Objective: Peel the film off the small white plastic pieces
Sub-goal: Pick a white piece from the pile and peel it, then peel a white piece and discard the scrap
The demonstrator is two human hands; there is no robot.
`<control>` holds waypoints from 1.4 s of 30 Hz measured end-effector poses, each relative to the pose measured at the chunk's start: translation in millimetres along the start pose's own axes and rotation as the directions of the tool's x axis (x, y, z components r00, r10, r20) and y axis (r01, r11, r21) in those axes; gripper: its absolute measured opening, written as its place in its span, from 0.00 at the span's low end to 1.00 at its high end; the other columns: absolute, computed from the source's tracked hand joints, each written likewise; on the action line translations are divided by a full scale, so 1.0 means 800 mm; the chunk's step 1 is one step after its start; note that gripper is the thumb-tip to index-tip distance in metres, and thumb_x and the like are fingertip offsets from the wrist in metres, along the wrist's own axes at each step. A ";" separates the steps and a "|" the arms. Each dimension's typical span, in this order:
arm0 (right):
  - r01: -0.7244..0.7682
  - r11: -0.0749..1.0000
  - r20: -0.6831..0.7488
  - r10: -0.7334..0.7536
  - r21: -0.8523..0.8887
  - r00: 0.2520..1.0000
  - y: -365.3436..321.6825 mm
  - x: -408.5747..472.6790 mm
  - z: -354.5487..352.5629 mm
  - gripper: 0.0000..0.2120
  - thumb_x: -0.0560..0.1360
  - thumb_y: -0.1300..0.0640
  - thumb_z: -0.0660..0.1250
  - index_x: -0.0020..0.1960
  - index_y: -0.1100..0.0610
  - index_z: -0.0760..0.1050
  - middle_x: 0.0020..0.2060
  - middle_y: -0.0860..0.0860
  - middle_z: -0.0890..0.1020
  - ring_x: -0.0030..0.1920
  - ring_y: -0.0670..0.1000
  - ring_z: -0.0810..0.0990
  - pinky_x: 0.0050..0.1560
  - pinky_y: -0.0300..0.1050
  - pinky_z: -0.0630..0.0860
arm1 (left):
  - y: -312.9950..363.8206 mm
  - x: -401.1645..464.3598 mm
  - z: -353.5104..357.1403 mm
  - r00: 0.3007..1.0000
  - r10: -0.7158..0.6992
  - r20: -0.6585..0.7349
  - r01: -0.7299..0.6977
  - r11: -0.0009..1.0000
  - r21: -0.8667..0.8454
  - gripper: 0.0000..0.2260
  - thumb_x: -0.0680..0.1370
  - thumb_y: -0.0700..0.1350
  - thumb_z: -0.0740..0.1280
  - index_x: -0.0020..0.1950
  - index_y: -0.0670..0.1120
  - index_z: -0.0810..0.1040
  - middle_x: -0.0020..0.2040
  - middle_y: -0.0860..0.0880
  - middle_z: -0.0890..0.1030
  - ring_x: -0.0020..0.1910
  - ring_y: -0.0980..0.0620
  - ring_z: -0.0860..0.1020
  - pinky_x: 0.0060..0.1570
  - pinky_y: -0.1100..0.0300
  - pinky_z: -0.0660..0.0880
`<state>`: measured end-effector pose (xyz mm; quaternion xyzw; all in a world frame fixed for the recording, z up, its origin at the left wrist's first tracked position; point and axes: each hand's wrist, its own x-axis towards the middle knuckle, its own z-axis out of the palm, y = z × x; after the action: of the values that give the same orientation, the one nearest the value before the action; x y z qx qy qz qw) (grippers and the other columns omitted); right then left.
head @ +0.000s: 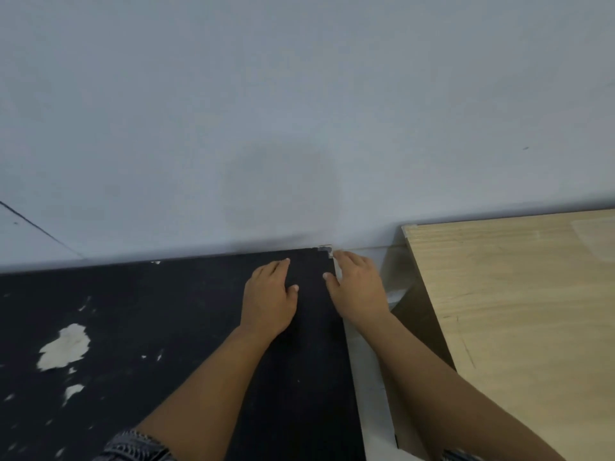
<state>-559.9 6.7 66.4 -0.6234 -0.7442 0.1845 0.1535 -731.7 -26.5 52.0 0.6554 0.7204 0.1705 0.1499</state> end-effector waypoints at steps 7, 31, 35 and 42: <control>0.002 0.997 -0.007 -0.003 -0.080 1.000 -0.052 -0.094 -0.049 0.32 0.79 0.35 0.57 0.76 0.52 0.61 0.75 0.53 0.66 0.75 0.56 0.61 0.73 0.52 0.60 | 0.001 -0.090 -0.069 0.997 0.073 -0.035 -0.070 0.993 0.090 0.28 0.77 0.53 0.66 0.75 0.45 0.66 0.72 0.46 0.70 0.72 0.46 0.65 0.71 0.50 0.64; -0.278 0.961 -0.298 0.263 -0.006 0.918 0.089 -0.372 -0.178 0.28 0.77 0.38 0.56 0.70 0.55 0.72 0.66 0.53 0.77 0.66 0.58 0.73 0.62 0.53 0.70 | 0.247 -0.254 -0.020 0.884 0.466 0.032 -0.465 0.885 -0.014 0.21 0.77 0.47 0.66 0.70 0.43 0.72 0.66 0.46 0.76 0.65 0.47 0.72 0.65 0.52 0.69; -0.339 0.941 -0.327 0.313 -0.022 0.892 0.151 -0.431 -0.201 0.28 0.78 0.39 0.56 0.68 0.56 0.74 0.65 0.52 0.79 0.65 0.57 0.74 0.62 0.53 0.71 | 0.319 -0.290 0.020 0.865 0.493 0.090 -0.491 0.870 -0.047 0.22 0.79 0.50 0.64 0.72 0.46 0.69 0.69 0.48 0.74 0.68 0.48 0.69 0.66 0.53 0.68; -0.463 0.885 -0.361 0.446 0.042 0.819 0.254 -0.534 -0.244 0.25 0.79 0.39 0.59 0.68 0.55 0.74 0.64 0.51 0.79 0.63 0.58 0.75 0.60 0.53 0.71 | 0.450 -0.360 0.086 0.775 0.612 0.159 -0.609 0.790 -0.072 0.21 0.78 0.50 0.65 0.70 0.47 0.72 0.68 0.49 0.74 0.68 0.46 0.70 0.64 0.52 0.68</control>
<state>-218.2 -366.4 145.1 -0.8092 -0.5372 0.0802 0.2240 -352.4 -279.9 146.9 0.8645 0.4516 0.1579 0.1539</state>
